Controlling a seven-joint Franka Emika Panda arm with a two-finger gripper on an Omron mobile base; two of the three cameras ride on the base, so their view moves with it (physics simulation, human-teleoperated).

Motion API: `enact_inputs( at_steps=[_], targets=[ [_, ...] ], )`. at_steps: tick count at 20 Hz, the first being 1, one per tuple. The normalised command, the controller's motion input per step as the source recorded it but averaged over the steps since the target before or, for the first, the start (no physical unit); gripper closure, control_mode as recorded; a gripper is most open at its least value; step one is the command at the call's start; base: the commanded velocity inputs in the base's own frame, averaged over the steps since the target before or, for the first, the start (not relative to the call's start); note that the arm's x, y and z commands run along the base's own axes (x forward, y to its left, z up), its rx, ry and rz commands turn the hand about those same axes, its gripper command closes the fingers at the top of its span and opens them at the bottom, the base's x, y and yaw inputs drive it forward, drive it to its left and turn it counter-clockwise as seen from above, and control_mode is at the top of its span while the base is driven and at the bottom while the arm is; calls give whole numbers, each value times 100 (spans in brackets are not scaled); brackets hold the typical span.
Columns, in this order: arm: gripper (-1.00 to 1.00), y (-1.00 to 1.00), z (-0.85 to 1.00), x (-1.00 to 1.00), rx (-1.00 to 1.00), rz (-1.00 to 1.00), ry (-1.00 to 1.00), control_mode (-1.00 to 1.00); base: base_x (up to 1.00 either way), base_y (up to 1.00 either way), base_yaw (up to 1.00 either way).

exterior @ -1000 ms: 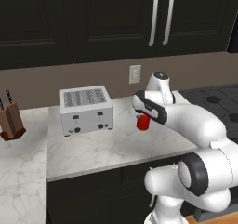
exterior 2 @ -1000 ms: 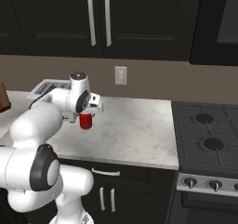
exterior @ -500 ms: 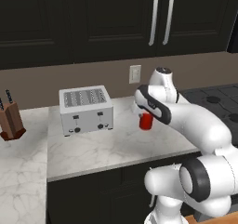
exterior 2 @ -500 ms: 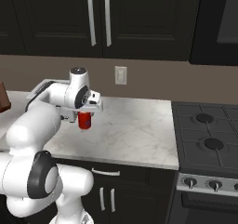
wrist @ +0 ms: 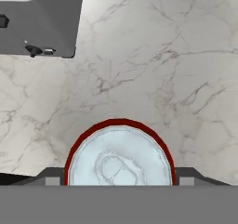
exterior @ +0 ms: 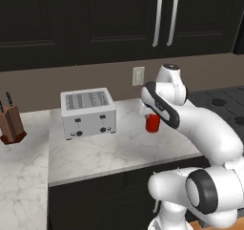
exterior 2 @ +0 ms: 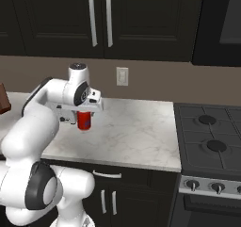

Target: Four empty soda cans are scattered around the kitchen. Gather all the cans and cluster them next to the stove for recycling.

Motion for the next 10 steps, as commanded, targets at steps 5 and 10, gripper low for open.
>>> enact_inputs(
  at_steps=[5, 10],
  targets=[
    [100, -11, 10, -33, 0, -1, -6, -100, 0, 0, 0],
    [100, -4, 5, -21, 0, -1, -7, -100, 0, 0, 0]
  ],
)
